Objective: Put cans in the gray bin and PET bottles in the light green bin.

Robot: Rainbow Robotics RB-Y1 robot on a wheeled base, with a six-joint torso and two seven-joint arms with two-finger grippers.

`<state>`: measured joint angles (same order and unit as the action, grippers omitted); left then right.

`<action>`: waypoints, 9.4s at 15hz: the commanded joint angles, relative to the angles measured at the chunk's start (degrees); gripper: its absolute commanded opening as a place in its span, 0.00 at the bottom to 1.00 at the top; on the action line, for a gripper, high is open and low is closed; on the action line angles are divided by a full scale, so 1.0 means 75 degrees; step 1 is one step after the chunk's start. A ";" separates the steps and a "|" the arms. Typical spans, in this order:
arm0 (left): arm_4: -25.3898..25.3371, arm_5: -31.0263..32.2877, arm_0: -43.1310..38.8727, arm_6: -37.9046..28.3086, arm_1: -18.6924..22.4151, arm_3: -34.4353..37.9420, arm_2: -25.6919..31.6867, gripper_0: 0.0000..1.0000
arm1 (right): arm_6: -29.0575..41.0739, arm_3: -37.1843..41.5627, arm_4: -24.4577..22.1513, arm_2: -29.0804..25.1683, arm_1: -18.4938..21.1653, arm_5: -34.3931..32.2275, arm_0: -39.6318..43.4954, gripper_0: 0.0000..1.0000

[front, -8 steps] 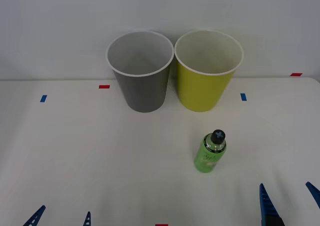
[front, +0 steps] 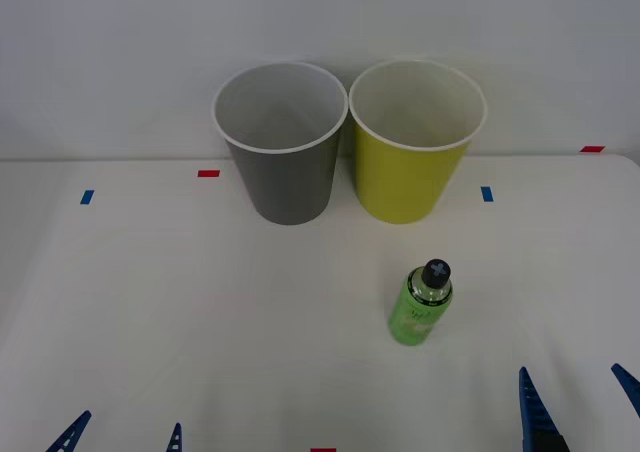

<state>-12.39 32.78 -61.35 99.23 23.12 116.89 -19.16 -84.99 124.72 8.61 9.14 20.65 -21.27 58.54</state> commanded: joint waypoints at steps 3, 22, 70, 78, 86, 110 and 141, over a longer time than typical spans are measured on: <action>0.0000 0.0000 0.0000 0.0000 0.0000 0.0000 0.0000 1.00 | 0.0000 0.0000 0.0000 0.0000 0.0000 0.0000 0.0000 1.00; 0.0000 0.0000 0.0000 0.0000 0.0000 0.0000 0.0000 1.00 | 0.0000 0.0000 0.0000 0.0000 0.0000 0.0000 0.0000 1.00; 0.0000 0.0000 0.0000 0.0000 0.0000 0.0000 0.0000 1.00 | -0.0891 -0.2356 0.0059 0.2063 0.0457 0.0329 -0.4652 1.00; 0.0000 0.0000 0.0000 0.0000 0.0000 0.0000 0.0000 1.00 | -0.0867 -0.2356 0.0082 0.2074 0.0328 0.0457 -0.4863 0.05; 0.0000 0.0000 0.0000 0.0000 0.0000 0.0000 0.0000 1.00 | -0.0856 -0.1992 0.0117 0.2063 0.0340 0.0844 -0.4781 0.00; 0.0000 0.0000 0.0000 0.0000 0.0000 0.0000 0.0000 1.00 | 0.2719 0.3371 -0.0141 0.0141 -0.0152 1.1321 -0.9164 0.00; 0.0000 0.0000 0.0000 0.0000 0.0000 0.0000 0.0000 1.00 | 0.1512 -0.1887 0.0328 -0.0598 0.0117 0.8274 -1.2152 0.00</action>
<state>-12.39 32.78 -61.35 99.23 23.12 116.89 -19.16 -73.64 110.73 10.92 4.47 21.46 41.06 -32.57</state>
